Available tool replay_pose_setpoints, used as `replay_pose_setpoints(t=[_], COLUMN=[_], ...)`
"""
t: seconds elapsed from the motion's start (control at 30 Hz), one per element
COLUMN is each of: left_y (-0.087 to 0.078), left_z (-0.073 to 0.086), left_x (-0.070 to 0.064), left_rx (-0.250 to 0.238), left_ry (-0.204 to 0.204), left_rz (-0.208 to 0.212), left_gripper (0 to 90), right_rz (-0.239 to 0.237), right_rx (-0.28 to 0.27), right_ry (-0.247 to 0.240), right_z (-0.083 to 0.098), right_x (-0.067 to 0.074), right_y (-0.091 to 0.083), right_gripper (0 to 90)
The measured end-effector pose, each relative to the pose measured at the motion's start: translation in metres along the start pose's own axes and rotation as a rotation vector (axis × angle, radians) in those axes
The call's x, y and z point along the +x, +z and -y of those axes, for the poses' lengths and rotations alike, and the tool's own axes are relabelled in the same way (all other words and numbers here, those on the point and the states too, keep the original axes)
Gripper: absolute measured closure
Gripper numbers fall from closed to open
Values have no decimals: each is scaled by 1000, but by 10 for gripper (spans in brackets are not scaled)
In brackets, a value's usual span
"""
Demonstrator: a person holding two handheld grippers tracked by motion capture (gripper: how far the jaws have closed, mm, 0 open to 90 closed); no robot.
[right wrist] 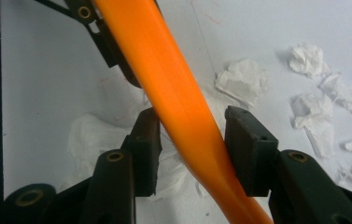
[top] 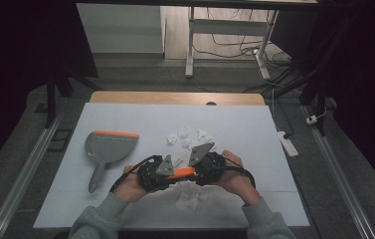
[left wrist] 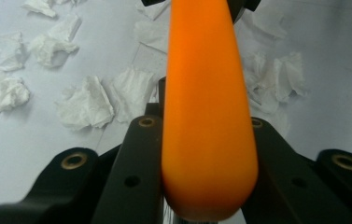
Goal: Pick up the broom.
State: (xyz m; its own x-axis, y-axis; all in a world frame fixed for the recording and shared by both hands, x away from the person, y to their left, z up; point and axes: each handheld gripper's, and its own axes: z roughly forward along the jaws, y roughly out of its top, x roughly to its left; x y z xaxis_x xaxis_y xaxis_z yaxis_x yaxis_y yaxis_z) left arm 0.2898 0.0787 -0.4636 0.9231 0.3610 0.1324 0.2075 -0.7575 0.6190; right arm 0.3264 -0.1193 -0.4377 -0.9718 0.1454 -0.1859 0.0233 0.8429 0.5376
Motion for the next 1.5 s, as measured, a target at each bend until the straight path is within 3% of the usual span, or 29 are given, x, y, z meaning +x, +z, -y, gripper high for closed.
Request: replay_pose_setpoints(t=[0.17,0.23,0.27,0.37,0.43,0.57,0.8,1.03,1.17,1.33,1.5], left_y=[-6,-10,-13,-21,-24,-30,-51,-72,-73,-74,-72], left_z=[2,4,5,8,9,11,26,59,82,103,116], left_x=[2,3,4,7,7,8,12,12,14,20,17], left_rx=[-51,-89,-108,-165,-199,-229,-284,-268,-237,-218,-181], left_ry=[5,0,-9,-44,-59,-89,-187,-276,-318,-406,-427], left_rz=[-11,-37,-59,-90,-119,-159,-241,-307,-327,-345,-347], left_gripper=[762,735,659,618,523,457,368,360,360,358,342], right_rz=[17,27,16,30,24,33,72,118,133,172,226], right_rx=[-13,-16,-26,-57,-96,-110,-138,-163,-172,-193,-217], right_ry=[-51,-66,-66,-43,-24,-6,50,111,134,181,240], right_z=[-2,-3,-3,-3,-3,-2,4,11,16,22,30], right_x=[3,4,4,3,1,-1,-9,-19,-23,-33,-39], right_y=[-6,-10,-13,-16,-20,-22,-27,-30,-33,-35,-39], right_gripper=[618,639,672,675,678,679,681,683,683,683,684])
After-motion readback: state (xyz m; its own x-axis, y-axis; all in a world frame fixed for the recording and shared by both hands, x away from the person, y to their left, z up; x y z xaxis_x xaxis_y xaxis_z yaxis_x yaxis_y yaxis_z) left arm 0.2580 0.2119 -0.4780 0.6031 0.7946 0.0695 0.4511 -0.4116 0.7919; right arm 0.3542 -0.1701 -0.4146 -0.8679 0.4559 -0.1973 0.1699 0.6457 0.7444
